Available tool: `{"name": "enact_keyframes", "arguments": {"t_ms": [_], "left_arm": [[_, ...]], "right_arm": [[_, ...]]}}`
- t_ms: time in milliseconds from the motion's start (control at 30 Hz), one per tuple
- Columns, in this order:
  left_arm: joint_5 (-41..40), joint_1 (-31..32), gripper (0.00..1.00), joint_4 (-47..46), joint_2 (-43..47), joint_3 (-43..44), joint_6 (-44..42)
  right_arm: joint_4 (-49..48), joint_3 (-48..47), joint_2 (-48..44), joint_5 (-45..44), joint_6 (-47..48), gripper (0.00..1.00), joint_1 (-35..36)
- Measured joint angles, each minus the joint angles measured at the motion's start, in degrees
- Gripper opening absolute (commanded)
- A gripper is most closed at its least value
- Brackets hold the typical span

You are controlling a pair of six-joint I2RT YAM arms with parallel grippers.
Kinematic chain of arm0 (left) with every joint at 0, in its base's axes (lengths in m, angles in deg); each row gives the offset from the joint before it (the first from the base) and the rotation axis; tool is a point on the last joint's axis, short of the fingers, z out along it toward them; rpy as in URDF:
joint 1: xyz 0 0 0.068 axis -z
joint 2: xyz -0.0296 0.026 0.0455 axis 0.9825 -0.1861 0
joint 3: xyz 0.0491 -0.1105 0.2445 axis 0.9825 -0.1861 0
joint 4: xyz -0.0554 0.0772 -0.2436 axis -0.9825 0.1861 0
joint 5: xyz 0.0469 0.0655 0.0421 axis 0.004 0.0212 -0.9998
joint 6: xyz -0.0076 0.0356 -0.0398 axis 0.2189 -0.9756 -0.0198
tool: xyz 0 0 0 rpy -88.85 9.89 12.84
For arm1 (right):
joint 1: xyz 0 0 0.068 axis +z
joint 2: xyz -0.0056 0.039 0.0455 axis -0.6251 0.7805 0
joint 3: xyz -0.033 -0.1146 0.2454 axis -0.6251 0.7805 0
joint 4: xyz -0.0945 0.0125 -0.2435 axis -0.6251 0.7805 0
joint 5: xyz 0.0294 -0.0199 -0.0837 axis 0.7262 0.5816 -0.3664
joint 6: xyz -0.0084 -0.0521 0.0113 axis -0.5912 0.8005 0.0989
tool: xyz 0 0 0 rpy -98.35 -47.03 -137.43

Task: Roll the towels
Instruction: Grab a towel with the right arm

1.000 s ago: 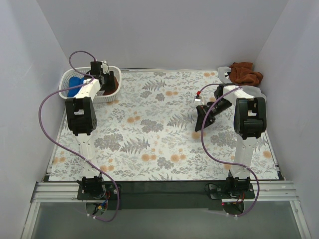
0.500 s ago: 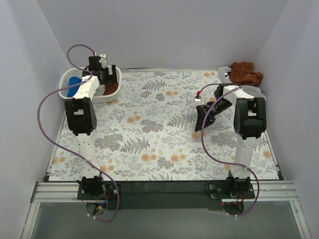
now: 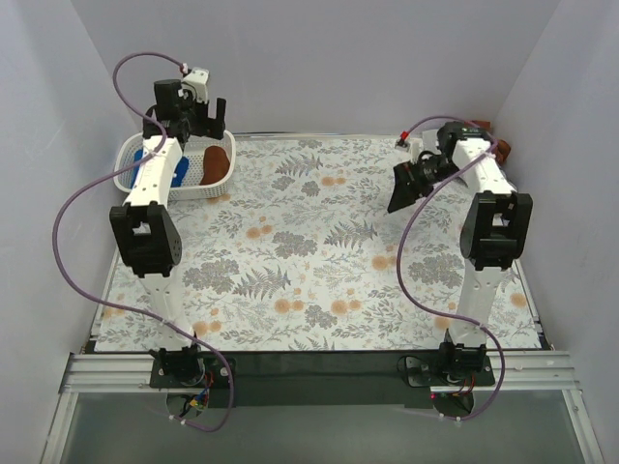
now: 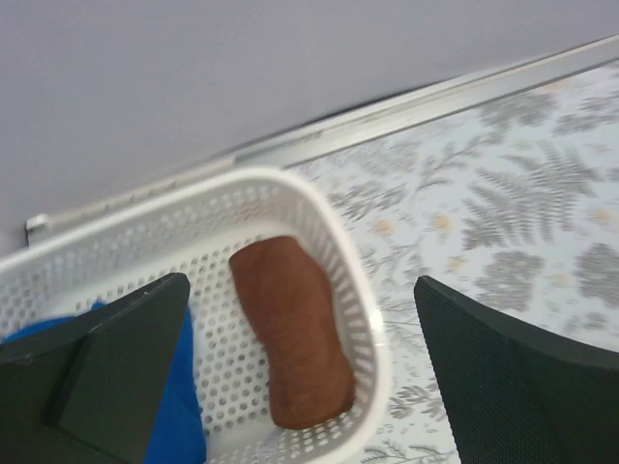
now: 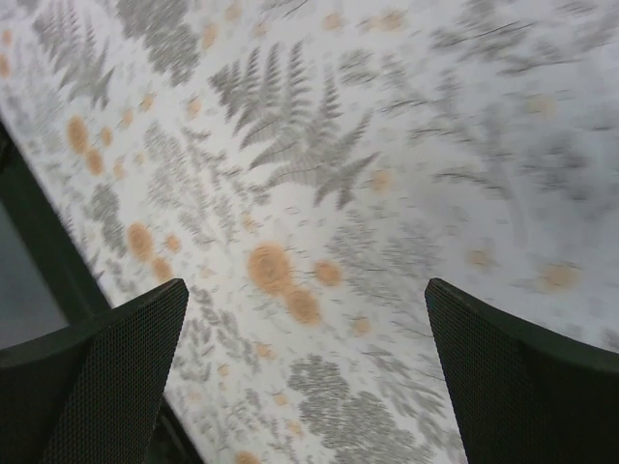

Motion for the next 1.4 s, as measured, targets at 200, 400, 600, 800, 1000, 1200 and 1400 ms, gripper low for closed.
{"name": "enact_keyframes", "arguments": {"t_ms": [200,400,600,800,1000,1200,1400], "left_arm": [[11.1,2.9,0.98,-1.6,14.7,-7.2,-3.7],[17.2,5.4,0.98,-1.6,21.9,-16.7,-4.2],[19.5,5.4,0.97,3.9,21.0,-22.5,-4.2],[20.2,5.5,0.96,7.3,20.8,-22.6,-5.1],[19.9,6.1,0.98,11.9,20.1,-21.9,-6.2],[18.9,6.9,0.98,14.2,19.4,-21.8,-6.6],[18.1,7.3,0.98,14.9,18.5,-20.7,-6.6]], "right_arm": [[-13.1,-10.4,-1.5,-15.0,-10.0,0.91,-5.4],[-27.2,-21.8,2.3,-41.0,-14.1,0.69,-7.4],[-39.6,-19.6,5.6,-55.8,-7.4,0.57,-7.0],[-47.8,-19.1,12.4,-63.8,0.9,0.58,-7.1],[-53.4,-17.7,16.7,-66.6,6.4,0.59,-7.1],[-57.8,-17.5,20.2,-68.3,9.7,0.58,-7.1],[-60.5,-17.4,22.6,-69.2,11.5,0.56,-7.2]]}}
